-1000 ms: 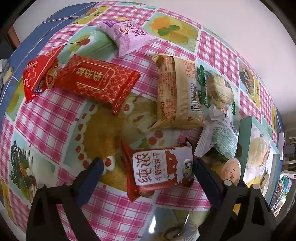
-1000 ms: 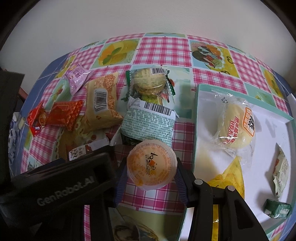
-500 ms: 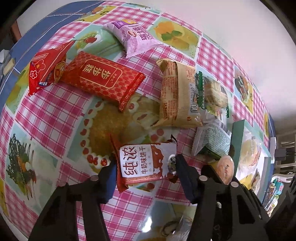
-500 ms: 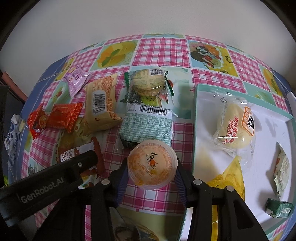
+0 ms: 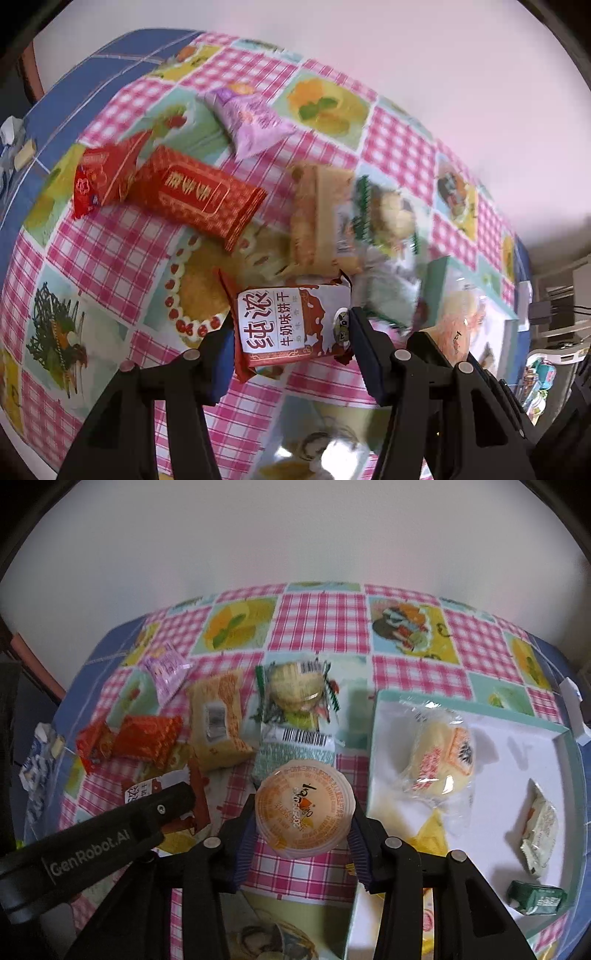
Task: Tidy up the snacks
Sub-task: 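Carry the cup to the tray with the right tool while the left drops its packet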
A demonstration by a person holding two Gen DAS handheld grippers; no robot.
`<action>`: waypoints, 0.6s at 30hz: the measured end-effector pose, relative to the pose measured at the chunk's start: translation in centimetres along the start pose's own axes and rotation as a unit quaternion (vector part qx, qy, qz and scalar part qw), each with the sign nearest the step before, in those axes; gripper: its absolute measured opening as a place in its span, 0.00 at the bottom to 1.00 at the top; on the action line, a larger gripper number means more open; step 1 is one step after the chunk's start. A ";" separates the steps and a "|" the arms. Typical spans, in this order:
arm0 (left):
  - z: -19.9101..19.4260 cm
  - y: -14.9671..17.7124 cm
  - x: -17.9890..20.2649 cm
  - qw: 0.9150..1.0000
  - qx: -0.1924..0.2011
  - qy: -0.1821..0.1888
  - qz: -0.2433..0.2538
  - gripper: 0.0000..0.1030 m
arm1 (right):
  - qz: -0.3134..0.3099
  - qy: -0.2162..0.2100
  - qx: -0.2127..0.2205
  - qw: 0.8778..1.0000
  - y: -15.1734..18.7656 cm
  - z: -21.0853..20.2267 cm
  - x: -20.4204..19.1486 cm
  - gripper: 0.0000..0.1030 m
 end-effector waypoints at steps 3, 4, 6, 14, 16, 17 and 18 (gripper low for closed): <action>-1.2 -0.2 0.9 1.000 0.010 0.012 0.002 0.57 | 0.011 -0.001 0.004 1.000 -0.4 -1.0 0.8 0.46; -1.7 -0.2 1.4 1.000 0.013 0.016 0.004 0.57 | 0.020 0.001 0.002 1.000 -0.6 -1.3 1.5 0.46; -2.2 -0.2 2.4 1.000 0.018 0.021 0.009 0.57 | 0.040 0.008 0.000 0.999 -0.9 -1.9 3.1 0.46; -3.0 1.4 9.7 0.994 0.028 0.068 0.075 0.57 | 0.137 0.066 0.012 0.988 -1.0 -4.6 12.7 0.46; -2.7 2.2 11.7 0.992 0.023 0.076 0.097 0.57 | 0.167 0.087 0.011 0.982 -0.5 -5.1 15.7 0.46; -2.5 2.9 13.0 0.990 0.019 0.081 0.111 0.57 | 0.185 0.095 0.010 0.978 -0.1 -5.4 17.2 0.46; -2.1 3.4 14.1 0.989 0.015 0.085 0.122 0.57 | 0.196 0.100 0.010 0.975 0.2 -5.5 18.4 0.46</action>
Point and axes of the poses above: each gripper's, at about its wrist camera, not at the fingertips, and z roughly the way its jaws point, x to its right, y to its underside, the point moved 10 cm from there along z, roughly the way its jaws point, and after that the axes turned 2 degrees about y, right-handed, at the moved point
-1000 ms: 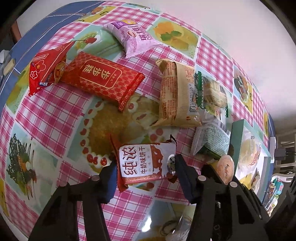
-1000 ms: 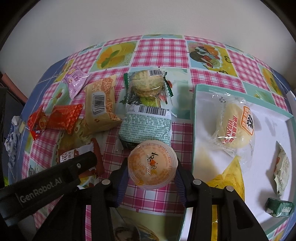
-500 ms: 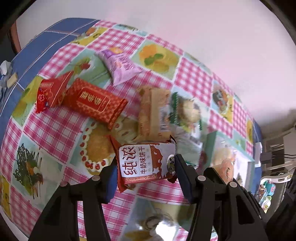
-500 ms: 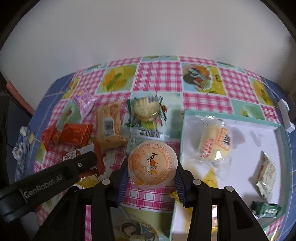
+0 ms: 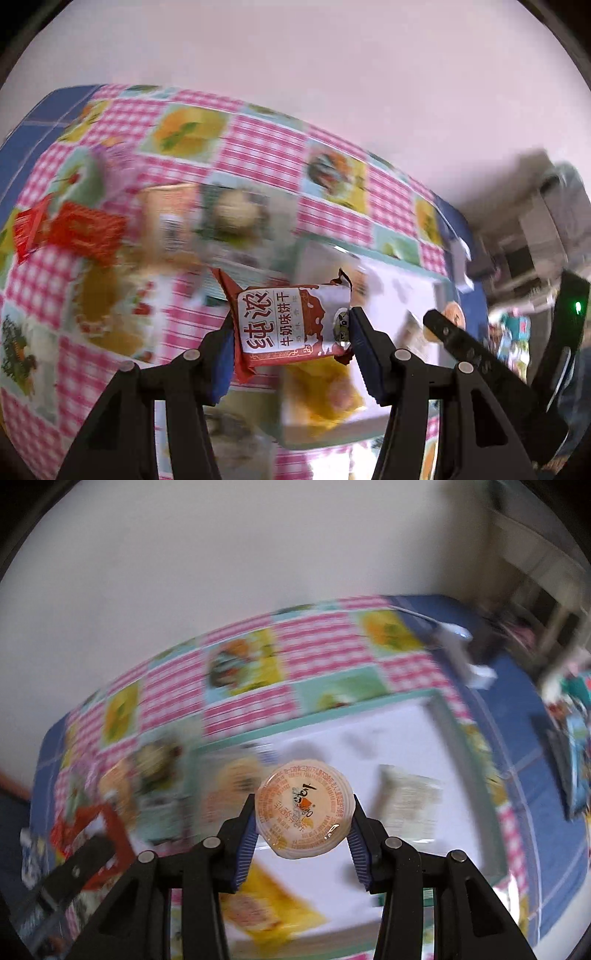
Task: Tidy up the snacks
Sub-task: 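Carry the cup to the tray with the right tool while the left drops its packet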
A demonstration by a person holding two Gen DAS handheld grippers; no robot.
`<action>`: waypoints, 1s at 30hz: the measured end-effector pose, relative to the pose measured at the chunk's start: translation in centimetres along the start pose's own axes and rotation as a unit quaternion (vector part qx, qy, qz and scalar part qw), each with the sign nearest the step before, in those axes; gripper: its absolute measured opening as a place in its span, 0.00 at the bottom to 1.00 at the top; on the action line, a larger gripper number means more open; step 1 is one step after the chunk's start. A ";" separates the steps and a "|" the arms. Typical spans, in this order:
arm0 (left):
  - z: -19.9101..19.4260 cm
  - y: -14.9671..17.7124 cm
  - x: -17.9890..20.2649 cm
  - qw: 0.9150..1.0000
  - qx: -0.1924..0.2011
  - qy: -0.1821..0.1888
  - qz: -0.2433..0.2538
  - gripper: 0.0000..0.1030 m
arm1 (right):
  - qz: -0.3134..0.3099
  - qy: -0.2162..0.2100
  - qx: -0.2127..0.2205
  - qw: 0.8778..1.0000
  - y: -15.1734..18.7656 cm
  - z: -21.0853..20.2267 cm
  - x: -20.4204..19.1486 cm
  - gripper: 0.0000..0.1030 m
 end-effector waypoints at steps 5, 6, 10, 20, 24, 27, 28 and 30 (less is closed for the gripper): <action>1.8 1.5 4.5 0.999 -0.015 0.016 0.048 0.57 | 0.057 0.034 0.004 0.998 -0.9 0.1 6.1 0.46; 2.2 1.8 5.4 0.998 -0.017 0.018 0.060 0.57 | 0.064 0.036 0.005 0.997 -1.0 0.1 6.9 0.46; 4.2 2.9 7.7 0.996 -0.028 0.022 0.086 0.57 | 0.079 0.039 0.004 0.996 -1.2 0.6 8.9 0.46; 6.6 3.8 8.5 0.994 -0.043 0.029 0.094 0.57 | 0.068 0.017 -0.022 0.997 -0.3 3.2 8.0 0.47; 5.9 3.6 8.3 0.995 -0.038 0.027 0.090 0.57 | 0.065 0.014 -0.027 0.997 -0.1 3.2 7.7 0.47; 5.4 3.3 7.7 0.996 -0.039 0.018 0.076 0.57 | 0.063 0.006 -0.032 0.998 -0.1 3.4 7.4 0.47; 5.2 3.2 7.3 0.997 -0.039 0.011 0.070 0.58 | 0.061 0.001 -0.036 0.997 0.0 3.4 7.2 0.47; 4.8 2.9 6.5 0.998 -0.036 -0.005 0.059 0.58 | 0.058 -0.003 -0.040 0.998 0.2 3.5 6.9 0.48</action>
Point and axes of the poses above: each gripper's, at about its wrist camera, not at the fingertips, and z roughly the way its jaws point, x to its right, y to its underside, the point moved 10 cm from there along z, roughly the way its jaws point, and after that the axes turned 2 degrees about y, right-handed, at the moved point
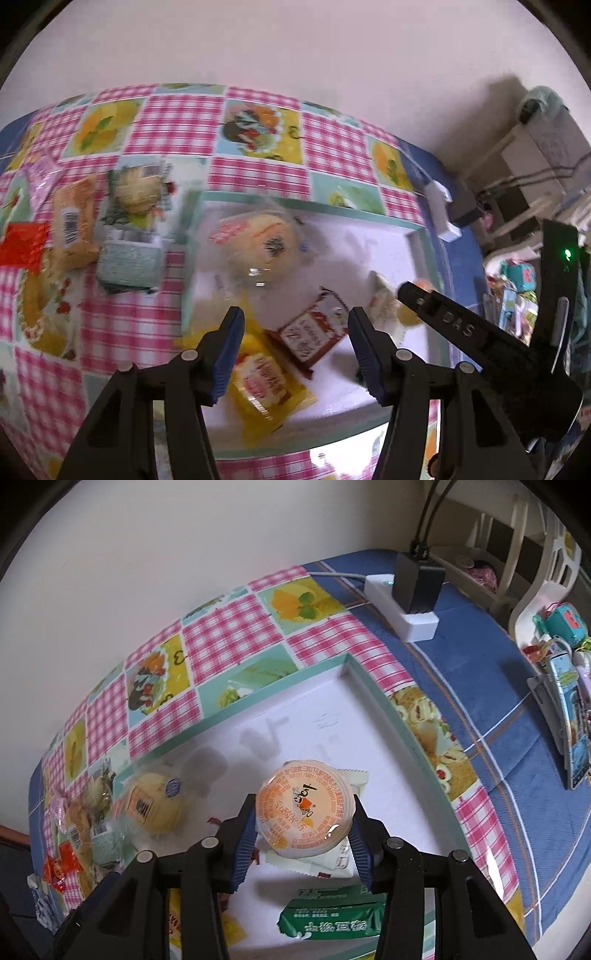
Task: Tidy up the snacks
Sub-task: 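Carry the cup to the tray with the right tool while the left drops its packet, then move both open tools back over the snack pile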
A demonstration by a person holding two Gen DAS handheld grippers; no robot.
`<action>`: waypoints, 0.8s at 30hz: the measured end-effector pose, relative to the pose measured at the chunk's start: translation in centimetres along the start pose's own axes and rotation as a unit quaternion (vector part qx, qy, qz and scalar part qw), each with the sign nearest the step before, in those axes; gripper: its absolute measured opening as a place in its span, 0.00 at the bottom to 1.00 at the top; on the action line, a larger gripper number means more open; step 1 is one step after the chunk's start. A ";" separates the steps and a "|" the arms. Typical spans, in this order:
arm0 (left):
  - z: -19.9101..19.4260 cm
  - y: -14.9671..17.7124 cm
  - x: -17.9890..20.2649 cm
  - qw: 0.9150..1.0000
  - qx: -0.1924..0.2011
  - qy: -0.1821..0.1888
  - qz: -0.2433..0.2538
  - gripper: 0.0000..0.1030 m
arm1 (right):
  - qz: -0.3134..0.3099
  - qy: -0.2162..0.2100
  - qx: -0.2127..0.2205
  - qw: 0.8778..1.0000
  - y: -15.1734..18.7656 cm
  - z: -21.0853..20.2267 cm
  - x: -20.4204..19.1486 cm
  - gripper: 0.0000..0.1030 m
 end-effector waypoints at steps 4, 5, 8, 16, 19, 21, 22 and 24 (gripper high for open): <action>-0.9 -0.4 -2.4 0.999 0.008 -0.024 -0.039 0.65 | -0.008 -0.005 0.003 1.000 0.1 -0.3 -0.6 0.61; -1.1 -0.4 -3.2 0.998 0.010 -0.032 -0.051 0.67 | -0.009 -0.008 0.004 1.000 0.1 -0.4 -0.7 0.61; -1.7 -0.5 -5.3 0.995 0.017 -0.052 -0.081 0.73 | -0.010 -0.009 0.004 1.000 0.4 -0.8 -0.8 0.63; -3.3 0.4 -10.7 0.983 0.038 -0.116 -0.135 0.87 | -0.026 -0.011 -0.001 1.000 2.6 -1.1 -2.1 0.73; -3.6 1.0 -11.6 0.982 0.043 -0.129 -0.133 0.95 | -0.037 -0.018 -0.005 0.999 3.5 -1.2 -3.0 0.81; -3.9 1.4 -12.2 0.981 0.043 -0.138 -0.129 0.95 | -0.043 -0.022 -0.002 0.999 3.9 -1.5 -3.6 0.81; -4.0 1.4 -12.4 0.981 0.044 -0.139 -0.130 0.95 | -0.047 -0.023 0.001 0.999 4.1 -1.7 -3.9 0.81; -4.5 1.5 -13.3 0.979 0.049 -0.143 -0.135 0.96 | -0.051 -0.026 0.005 0.998 4.3 -2.1 -4.4 0.82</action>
Point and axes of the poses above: each gripper's, at about its wrist camera, not at the fingertips, and z roughly the way its jaws point, x to its right, y to its underside, the point moved 10 cm from there along z, roughly the way its jaws point, and after that the axes turned 2 degrees about y, right-handed, at the moved point
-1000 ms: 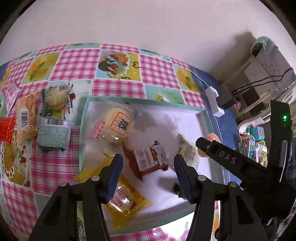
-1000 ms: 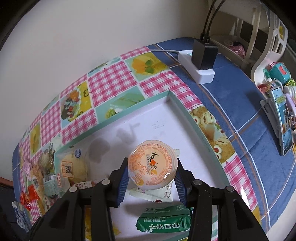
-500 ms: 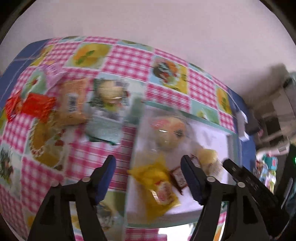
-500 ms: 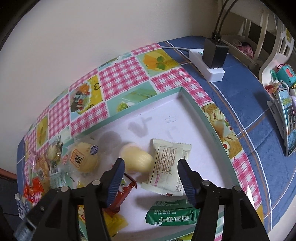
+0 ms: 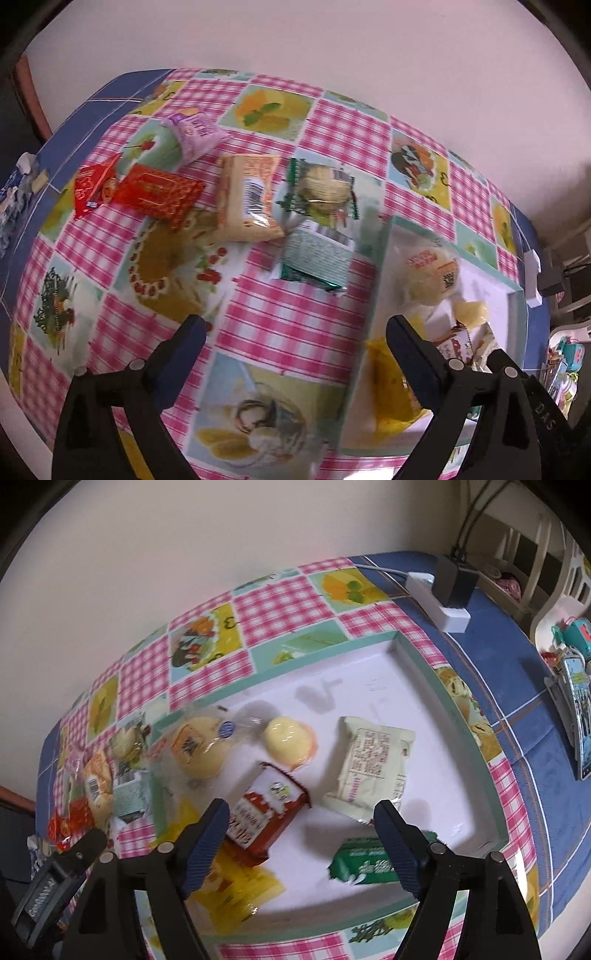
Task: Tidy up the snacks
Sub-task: 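Move both open tools back over the snack pile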
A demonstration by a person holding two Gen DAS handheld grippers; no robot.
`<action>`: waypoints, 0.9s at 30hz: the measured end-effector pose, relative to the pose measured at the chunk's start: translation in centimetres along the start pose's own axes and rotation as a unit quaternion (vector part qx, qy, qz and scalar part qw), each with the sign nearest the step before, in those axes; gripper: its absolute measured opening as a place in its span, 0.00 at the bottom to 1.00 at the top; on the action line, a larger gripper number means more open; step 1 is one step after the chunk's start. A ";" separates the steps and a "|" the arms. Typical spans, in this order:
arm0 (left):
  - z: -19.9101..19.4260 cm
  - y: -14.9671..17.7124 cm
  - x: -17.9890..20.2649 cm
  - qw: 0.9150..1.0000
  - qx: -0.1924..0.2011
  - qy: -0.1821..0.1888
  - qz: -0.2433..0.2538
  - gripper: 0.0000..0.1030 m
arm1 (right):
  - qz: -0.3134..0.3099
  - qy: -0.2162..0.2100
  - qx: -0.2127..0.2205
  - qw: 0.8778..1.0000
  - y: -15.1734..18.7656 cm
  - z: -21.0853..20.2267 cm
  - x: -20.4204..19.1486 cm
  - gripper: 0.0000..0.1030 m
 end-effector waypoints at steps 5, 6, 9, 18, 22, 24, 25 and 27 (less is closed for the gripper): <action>-0.7 -1.4 -2.1 1.000 0.021 -0.005 -0.015 0.98 | -0.013 -0.019 0.012 1.000 0.0 -0.4 -1.9 0.99; -0.9 -1.8 -2.6 1.000 0.026 -0.003 -0.018 0.98 | -0.015 -0.022 0.013 1.000 0.0 -0.4 -2.4 0.99; -1.7 -3.0 -4.0 0.999 0.042 0.013 -0.027 0.98 | -0.016 -0.031 0.015 0.999 0.0 -0.3 -3.7 0.99; -3.5 -5.7 -9.9 0.996 0.077 -0.006 -0.054 0.98 | -0.045 -0.063 0.025 0.997 0.4 -0.2 -9.0 0.99; -3.6 -6.1 -11.8 0.995 0.076 -0.015 -0.065 0.98 | -0.064 -0.077 0.031 0.994 0.7 -0.3 -11.4 0.98; -3.5 -6.2 -12.8 0.994 0.073 -0.013 -0.075 0.98 | -0.074 -0.084 0.034 0.993 0.8 -0.3 -12.6 0.98; -3.4 -6.2 -13.0 0.994 0.072 -0.011 -0.079 0.98 | -0.079 -0.090 0.036 0.992 0.9 -0.3 -13.3 0.98; -3.3 -6.3 -13.3 0.994 0.070 -0.011 -0.082 0.98 | -0.086 -0.096 0.038 0.991 1.1 -0.2 -14.2 0.98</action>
Point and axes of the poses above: each gripper's, at about its wrist camera, not at the fingertips, and z roughly the way its jaws point, x to its right, y to its underside, the point moved 10 cm from there along z, roughly the way its jaws point, and after that the axes turned 2 degrees about y, right-handed, at the moved point
